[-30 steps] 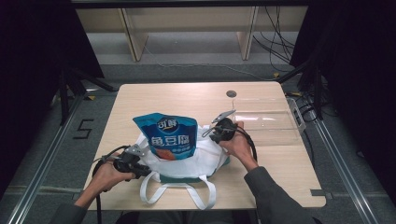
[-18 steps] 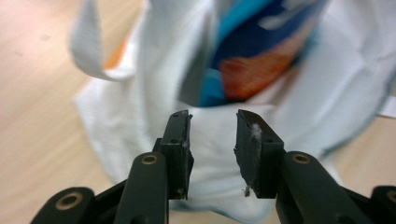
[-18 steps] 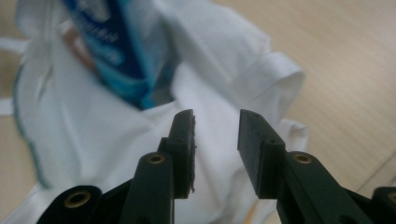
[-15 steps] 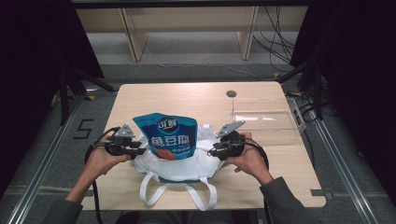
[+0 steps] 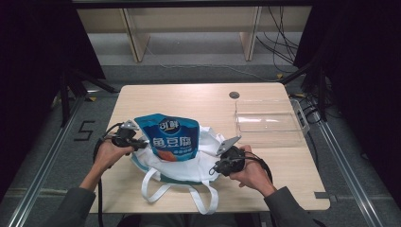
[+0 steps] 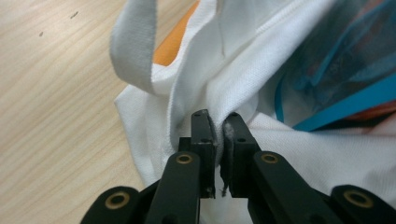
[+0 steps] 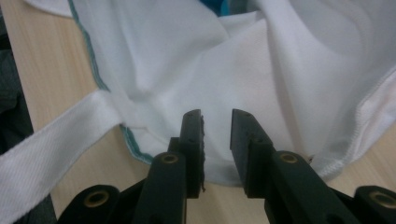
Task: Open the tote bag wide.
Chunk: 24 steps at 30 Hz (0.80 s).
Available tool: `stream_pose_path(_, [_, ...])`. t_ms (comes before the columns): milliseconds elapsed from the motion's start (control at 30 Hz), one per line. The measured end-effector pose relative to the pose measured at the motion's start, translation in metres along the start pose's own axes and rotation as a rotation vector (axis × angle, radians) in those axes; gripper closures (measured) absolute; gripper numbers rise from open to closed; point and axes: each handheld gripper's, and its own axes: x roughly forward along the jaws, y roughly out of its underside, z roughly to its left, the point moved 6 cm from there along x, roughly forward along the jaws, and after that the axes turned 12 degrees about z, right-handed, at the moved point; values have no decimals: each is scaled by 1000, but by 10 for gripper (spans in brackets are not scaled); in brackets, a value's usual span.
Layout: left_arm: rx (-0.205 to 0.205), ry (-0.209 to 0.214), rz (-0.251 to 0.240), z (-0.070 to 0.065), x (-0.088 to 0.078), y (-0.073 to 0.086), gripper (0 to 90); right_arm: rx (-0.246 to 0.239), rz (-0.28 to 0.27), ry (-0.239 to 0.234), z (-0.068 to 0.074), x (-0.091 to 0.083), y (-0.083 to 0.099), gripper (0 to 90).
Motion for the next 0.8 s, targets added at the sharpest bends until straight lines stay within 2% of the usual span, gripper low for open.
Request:
stream_pose_path(33, [-18, 11, 11, 1, 0, 0, 843, -28, 21, -13, 1, 4, 1, 842])
stream_pose_path(100, [-18, 14, 14, 2, 1, -1, 843, -41, 37, -23, 2, 7, 3, 874])
stream_pose_path(133, [-27, 20, 16, 2, 1, -1, 844, -31, 86, -13, 0, 16, 9, 900])
stream_pose_path(167, [-46, 23, 9, 3, 3, -1, 844, -31, 86, -13, 0, 16, 9, 900])
stream_pose_path(233, [-60, 32, 20, 6, 6, 1, 847, -28, 122, -19, 1, 23, 14, 900])
stream_pose_path(300, [-90, 46, 14, 9, 13, 4, 850, -51, 149, -18, 0, 31, 15, 900])
stream_pose_path(333, [-103, 46, 17, 10, 17, 5, 851, -30, 171, -14, 2, 33, 16, 900])
stream_pose_path(367, [-108, 38, 27, 10, 20, 6, 853, -31, 178, -10, 3, 34, 16, 900])
stream_pose_path(400, [-109, 49, 19, 10, 22, 7, 854, -36, 182, -13, 3, 34, 16, 900])
stream_pose_path(467, [-107, 48, 17, 10, 22, 7, 854, -20, 173, -21, 2, 34, 17, 900])
stream_pose_path(500, [-104, 34, 22, 9, 21, 6, 853, -23, 165, -35, 1, 34, 17, 900])
stream_pose_path(533, [-106, 26, 35, 8, 19, 7, 853, -23, 165, -35, 1, 34, 17, 900])
stream_pose_path(567, [-84, 22, 22, 7, 18, 6, 846, -15, 164, -24, 2, 32, 16, 900])
stream_pose_path(600, [-84, 22, 22, 7, 18, 6, 840, -15, 164, -24, 2, 32, 16, 900])
stream_pose_path(633, [-95, 21, 28, 6, 16, 6, 840, -35, 145, -30, 2, 30, 14, 885])
stream_pose_path(667, [-93, 31, 22, 5, 14, 5, 833, -11, 122, -43, 3, 26, 12, 869])
stream_pose_path(700, [-86, 29, 23, 5, 12, 4, 816, -18, 76, -33, 1, 19, 8, 868])
stream_pose_path(733, [-86, 33, 17, 4, 8, 3, 798, 1, 55, -38, 1, 14, 6, 868])
stream_pose_path(767, [-80, 41, 9, 2, 4, 2, 768, 14, -42, -10, -4, 2, -4, 868])
stream_pose_path(800, [-71, 36, 0, 1, 0, 0, 768, 14, -42, -10, -4, 2, -4, 868])
